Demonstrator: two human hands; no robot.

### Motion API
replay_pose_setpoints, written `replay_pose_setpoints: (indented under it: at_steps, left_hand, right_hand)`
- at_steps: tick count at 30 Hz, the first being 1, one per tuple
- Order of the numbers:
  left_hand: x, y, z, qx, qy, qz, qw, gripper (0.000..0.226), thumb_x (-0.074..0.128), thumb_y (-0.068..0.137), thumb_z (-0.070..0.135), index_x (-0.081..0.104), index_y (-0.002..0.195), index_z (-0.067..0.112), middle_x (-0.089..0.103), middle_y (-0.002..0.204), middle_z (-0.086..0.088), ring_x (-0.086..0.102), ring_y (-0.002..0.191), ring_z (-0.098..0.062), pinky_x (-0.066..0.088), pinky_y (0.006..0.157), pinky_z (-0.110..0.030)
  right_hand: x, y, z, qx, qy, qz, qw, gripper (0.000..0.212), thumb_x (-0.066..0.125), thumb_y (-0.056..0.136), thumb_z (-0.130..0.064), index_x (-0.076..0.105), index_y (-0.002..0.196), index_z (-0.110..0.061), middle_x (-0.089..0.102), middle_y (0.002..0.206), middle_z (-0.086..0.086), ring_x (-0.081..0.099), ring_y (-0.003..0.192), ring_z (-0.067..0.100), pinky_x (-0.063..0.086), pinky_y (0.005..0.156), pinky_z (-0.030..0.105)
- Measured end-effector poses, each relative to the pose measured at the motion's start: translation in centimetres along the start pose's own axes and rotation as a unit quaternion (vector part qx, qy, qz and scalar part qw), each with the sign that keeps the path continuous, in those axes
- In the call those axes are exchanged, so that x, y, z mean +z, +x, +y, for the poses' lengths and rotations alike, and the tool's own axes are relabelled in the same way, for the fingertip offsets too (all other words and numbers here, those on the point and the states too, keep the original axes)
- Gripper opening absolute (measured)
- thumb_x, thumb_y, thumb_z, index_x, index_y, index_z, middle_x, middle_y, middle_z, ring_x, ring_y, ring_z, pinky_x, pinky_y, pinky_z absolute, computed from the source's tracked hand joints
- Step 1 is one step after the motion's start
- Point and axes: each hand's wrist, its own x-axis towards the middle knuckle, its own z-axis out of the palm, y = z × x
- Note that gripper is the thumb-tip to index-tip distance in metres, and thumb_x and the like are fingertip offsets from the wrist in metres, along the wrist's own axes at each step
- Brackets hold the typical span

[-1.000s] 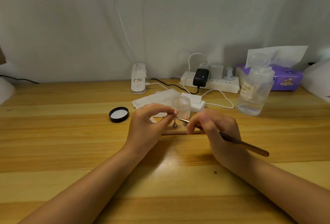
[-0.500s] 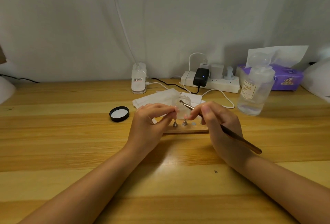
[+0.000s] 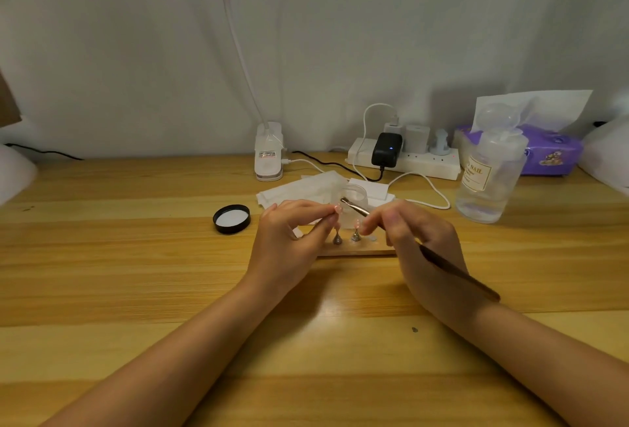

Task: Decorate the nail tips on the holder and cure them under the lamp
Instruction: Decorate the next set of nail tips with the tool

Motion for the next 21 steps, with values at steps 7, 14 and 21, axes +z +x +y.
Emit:
replay_pose_setpoints:
  at_steps: [7,14,21]
  left_hand:
    - [-0.08,-0.06,0.17,-0.007,-0.005,-0.002,1.0,0.023,0.069,0.079,0.01,0.066,0.096,0.025,0.064,0.085,0.013,0.059,0.089,-0.008,0.042,0.088,-0.052]
    - [-0.08,-0.12,0.22,-0.013,0.002,-0.007,1.0,0.021,0.069,0.079,0.01,0.068,0.095,0.023,0.067,0.084,0.007,0.059,0.088,-0.012,0.041,0.088,-0.052]
    - [-0.12,-0.08,0.29,-0.011,-0.003,-0.006,1.0,0.021,0.069,0.078,0.01,0.067,0.095,0.023,0.067,0.086,0.009,0.06,0.089,-0.008,0.044,0.088,-0.048]
  right_hand:
    - [-0.23,-0.39,0.3,-0.023,0.065,0.017,0.997,0.037,0.033,0.091,-0.027,0.059,0.064,-0.023,0.059,0.056,-0.004,0.057,0.059,0.0,0.042,0.059,0.011]
    - [0.05,0.19,0.04,-0.029,-0.029,-0.003,0.999,0.024,0.035,0.089,-0.036,0.058,0.081,-0.032,0.062,0.076,-0.013,0.058,0.077,0.001,0.043,0.065,0.012]
    - [-0.47,-0.26,0.27,-0.007,0.054,0.039,0.998,0.036,0.032,0.091,-0.032,0.057,0.066,-0.025,0.057,0.057,-0.006,0.057,0.06,0.001,0.04,0.058,0.009]
